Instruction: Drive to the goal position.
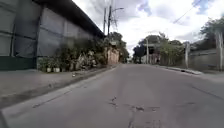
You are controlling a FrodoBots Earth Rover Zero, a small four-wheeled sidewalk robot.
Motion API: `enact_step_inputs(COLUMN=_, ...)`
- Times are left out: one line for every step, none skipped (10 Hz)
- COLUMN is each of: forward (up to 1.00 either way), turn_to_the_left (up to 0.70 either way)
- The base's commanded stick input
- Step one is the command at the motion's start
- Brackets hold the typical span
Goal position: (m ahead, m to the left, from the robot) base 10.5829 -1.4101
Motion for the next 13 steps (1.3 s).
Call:
enact_step_inputs(forward=1.0, turn_to_the_left=-0.04)
enact_step_inputs(forward=1.0, turn_to_the_left=-0.04)
enact_step_inputs(forward=1.0, turn_to_the_left=-0.04)
enact_step_inputs(forward=1.0, turn_to_the_left=-0.19)
enact_step_inputs(forward=1.0, turn_to_the_left=-0.4)
enact_step_inputs(forward=1.0, turn_to_the_left=-0.4)
enact_step_inputs(forward=1.0, turn_to_the_left=-0.4)
enact_step_inputs(forward=1.0, turn_to_the_left=-0.19)
enact_step_inputs(forward=1.0, turn_to_the_left=0.0)
enact_step_inputs(forward=1.0, turn_to_the_left=0.0)
enact_step_inputs(forward=1.0, turn_to_the_left=0.0)
enact_step_inputs(forward=1.0, turn_to_the_left=0.0)
enact_step_inputs(forward=1.0, turn_to_the_left=0.0)
